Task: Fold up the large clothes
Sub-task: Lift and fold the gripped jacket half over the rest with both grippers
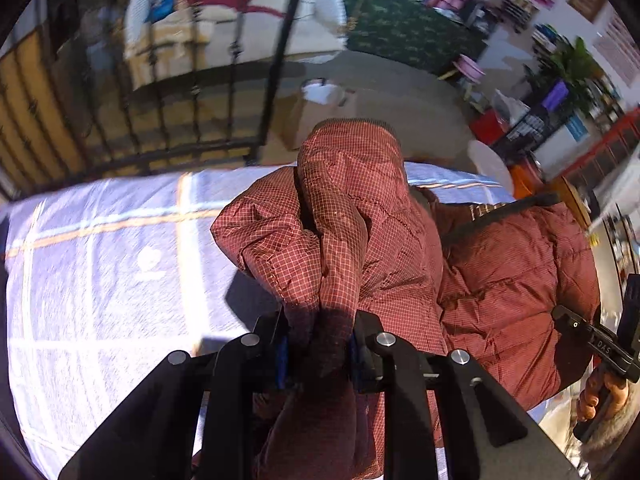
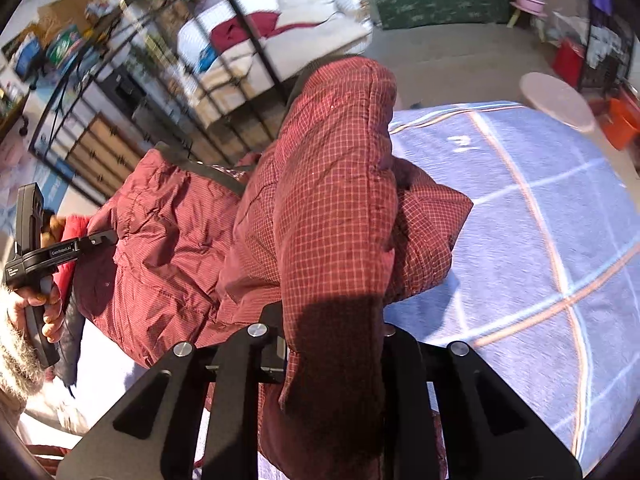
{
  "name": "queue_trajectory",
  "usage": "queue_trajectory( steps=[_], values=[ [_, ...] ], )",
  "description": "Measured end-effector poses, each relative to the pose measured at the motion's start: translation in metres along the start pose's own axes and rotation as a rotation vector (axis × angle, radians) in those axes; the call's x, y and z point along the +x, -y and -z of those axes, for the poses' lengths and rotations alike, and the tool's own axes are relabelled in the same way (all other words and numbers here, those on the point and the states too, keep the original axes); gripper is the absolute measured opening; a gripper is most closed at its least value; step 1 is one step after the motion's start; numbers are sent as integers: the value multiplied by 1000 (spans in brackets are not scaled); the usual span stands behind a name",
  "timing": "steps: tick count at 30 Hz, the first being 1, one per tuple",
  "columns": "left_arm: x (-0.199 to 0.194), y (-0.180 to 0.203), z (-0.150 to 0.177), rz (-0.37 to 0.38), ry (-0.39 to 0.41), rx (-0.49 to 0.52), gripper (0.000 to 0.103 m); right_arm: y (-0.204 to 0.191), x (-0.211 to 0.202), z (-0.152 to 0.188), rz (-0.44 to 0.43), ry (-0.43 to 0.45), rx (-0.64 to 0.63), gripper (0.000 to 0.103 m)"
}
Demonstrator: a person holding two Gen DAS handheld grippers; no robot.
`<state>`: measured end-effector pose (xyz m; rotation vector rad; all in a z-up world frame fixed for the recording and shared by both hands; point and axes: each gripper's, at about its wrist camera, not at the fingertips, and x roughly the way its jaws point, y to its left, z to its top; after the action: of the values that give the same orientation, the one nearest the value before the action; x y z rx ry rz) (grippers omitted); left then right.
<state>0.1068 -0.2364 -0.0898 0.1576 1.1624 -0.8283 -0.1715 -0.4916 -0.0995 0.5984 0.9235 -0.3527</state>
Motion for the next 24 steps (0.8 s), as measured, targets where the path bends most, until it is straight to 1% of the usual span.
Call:
queue_trajectory(
  steps=[3, 4, 6, 8, 9, 10, 11, 12, 15, 17, 18, 20, 21, 22, 23, 24],
  values=[
    [15, 53, -19, 49, -2, 109, 21, 26, -28, 7, 37, 43, 50, 20],
    [24, 75, -27, 67, -7, 150, 21, 42, -42, 11, 59, 67, 88, 20],
    [43, 124, -43, 104, -17, 246, 21, 66, -61, 17, 90, 98, 135, 20],
    [64, 168, -57, 140, -27, 329, 21, 93, -83, 25, 144, 137, 200, 20],
    [76, 199, -65, 167, -30, 380, 21, 110, -97, 29, 172, 161, 242, 20],
    [87, 226, -72, 192, -32, 420, 21, 120, -103, 31, 190, 174, 265, 20],
    [98, 246, -80, 208, -32, 453, 21, 135, -113, 35, 223, 194, 298, 20],
    [111, 279, -87, 232, -29, 500, 21, 146, -120, 38, 248, 213, 328, 20],
    [143, 342, -97, 264, -33, 577, 21, 186, -143, 52, 315, 283, 471, 20],
    [166, 377, -104, 263, -42, 611, 21, 213, -150, 64, 346, 322, 583, 20],
    [183, 396, -106, 246, -51, 640, 21, 226, -151, 71, 357, 333, 630, 20],
    [210, 418, -108, 211, -71, 674, 21, 253, -143, 87, 369, 344, 742, 20],
    [220, 425, -107, 197, -80, 677, 21, 265, -138, 96, 366, 345, 799, 20],
    [233, 429, -106, 172, -93, 678, 21, 268, -131, 101, 364, 347, 835, 20],
    [247, 428, -105, 141, -109, 670, 21, 273, -126, 109, 376, 348, 845, 20],
    [259, 427, -109, 120, -125, 655, 21, 279, -119, 122, 373, 348, 888, 21]
  ],
)
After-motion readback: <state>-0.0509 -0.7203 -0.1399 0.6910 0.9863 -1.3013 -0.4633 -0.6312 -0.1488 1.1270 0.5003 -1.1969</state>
